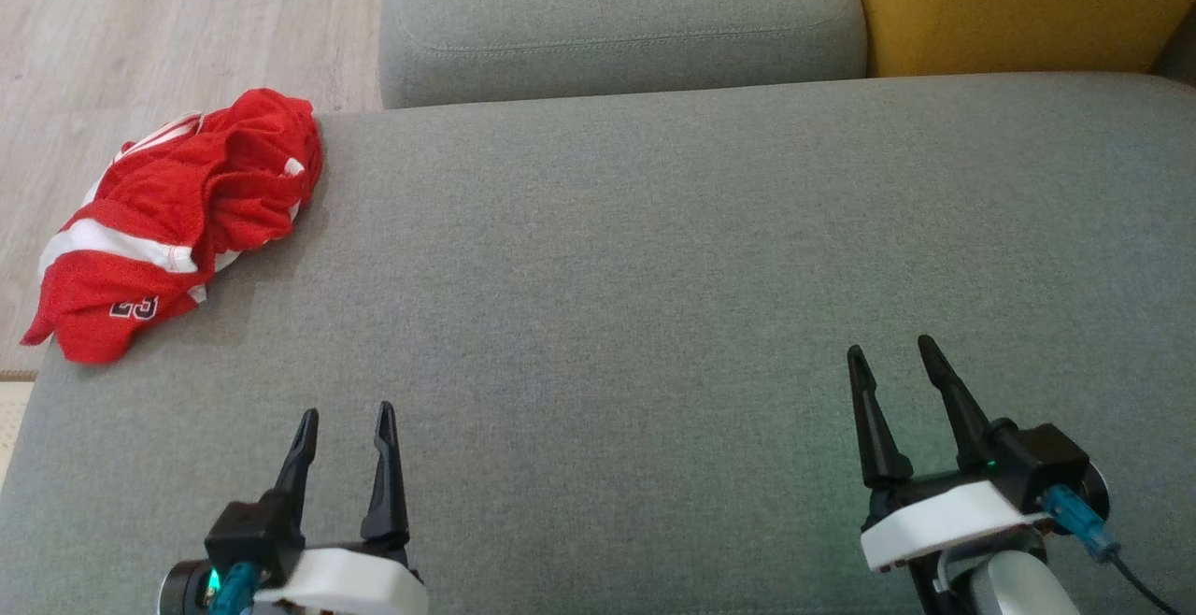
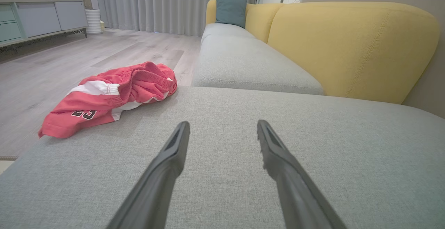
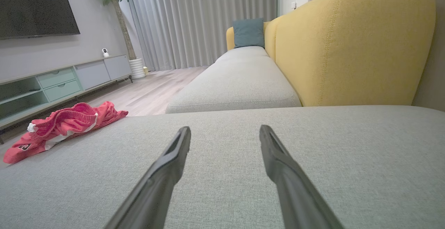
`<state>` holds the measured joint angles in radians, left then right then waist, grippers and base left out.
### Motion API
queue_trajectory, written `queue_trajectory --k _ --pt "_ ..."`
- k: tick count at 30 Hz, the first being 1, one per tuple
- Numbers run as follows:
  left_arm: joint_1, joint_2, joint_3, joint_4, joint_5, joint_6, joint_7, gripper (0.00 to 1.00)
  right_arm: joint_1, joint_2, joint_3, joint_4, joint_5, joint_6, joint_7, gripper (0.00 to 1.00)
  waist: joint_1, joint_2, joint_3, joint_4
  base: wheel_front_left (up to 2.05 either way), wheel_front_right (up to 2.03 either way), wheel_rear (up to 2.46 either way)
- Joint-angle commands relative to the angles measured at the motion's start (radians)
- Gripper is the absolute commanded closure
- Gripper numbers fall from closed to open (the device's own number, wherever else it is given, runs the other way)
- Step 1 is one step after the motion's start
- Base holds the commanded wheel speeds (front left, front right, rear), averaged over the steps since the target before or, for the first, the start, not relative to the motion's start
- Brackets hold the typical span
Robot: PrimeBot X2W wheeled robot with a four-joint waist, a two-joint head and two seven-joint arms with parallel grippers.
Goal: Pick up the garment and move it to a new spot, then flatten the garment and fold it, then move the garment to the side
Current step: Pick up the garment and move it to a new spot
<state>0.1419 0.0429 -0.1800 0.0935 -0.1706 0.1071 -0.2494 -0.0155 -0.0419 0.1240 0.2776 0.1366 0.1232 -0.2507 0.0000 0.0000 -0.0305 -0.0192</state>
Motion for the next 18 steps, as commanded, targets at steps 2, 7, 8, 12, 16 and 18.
queue_trajectory --k 2,7,8,12,16,18 --pt "-0.031 0.007 0.031 -0.029 -0.010 0.009 -0.012 0.00 -0.058 -0.008 0.021 -0.026 0.007 0.008 -0.011 0.00 0.0000 0.0000 0.001 0.001 0.00 0.00 0.00" --pt "-0.035 0.007 0.027 -0.025 -0.007 0.008 -0.012 0.00 -0.058 -0.008 0.020 -0.027 0.006 0.008 -0.011 0.00 0.0000 0.0000 0.002 0.010 0.00 0.00 0.00" --pt "-0.037 0.007 0.025 -0.025 -0.007 0.007 -0.012 0.00 -0.057 -0.008 0.020 -0.028 0.005 0.008 -0.011 0.00 0.0000 0.0000 0.001 0.015 0.00 0.00 0.00" --pt "-0.044 0.007 0.017 -0.025 -0.004 0.003 -0.012 0.00 -0.049 -0.008 0.017 -0.034 0.005 0.008 -0.011 0.00 0.0000 0.0000 -0.001 0.062 0.00 0.00 0.00" --pt "-0.041 0.007 -0.002 -0.030 0.001 0.001 -0.012 0.00 -0.030 -0.008 0.016 -0.047 0.010 0.008 -0.011 0.00 0.0000 0.0000 -0.015 0.184 0.00 0.00 0.00" --pt "-0.035 0.007 -0.010 -0.033 0.005 0.000 -0.012 0.00 -0.021 -0.008 0.018 -0.053 0.017 0.008 -0.011 0.00 0.0000 0.0000 -0.023 0.251 0.00 0.00 0.00"
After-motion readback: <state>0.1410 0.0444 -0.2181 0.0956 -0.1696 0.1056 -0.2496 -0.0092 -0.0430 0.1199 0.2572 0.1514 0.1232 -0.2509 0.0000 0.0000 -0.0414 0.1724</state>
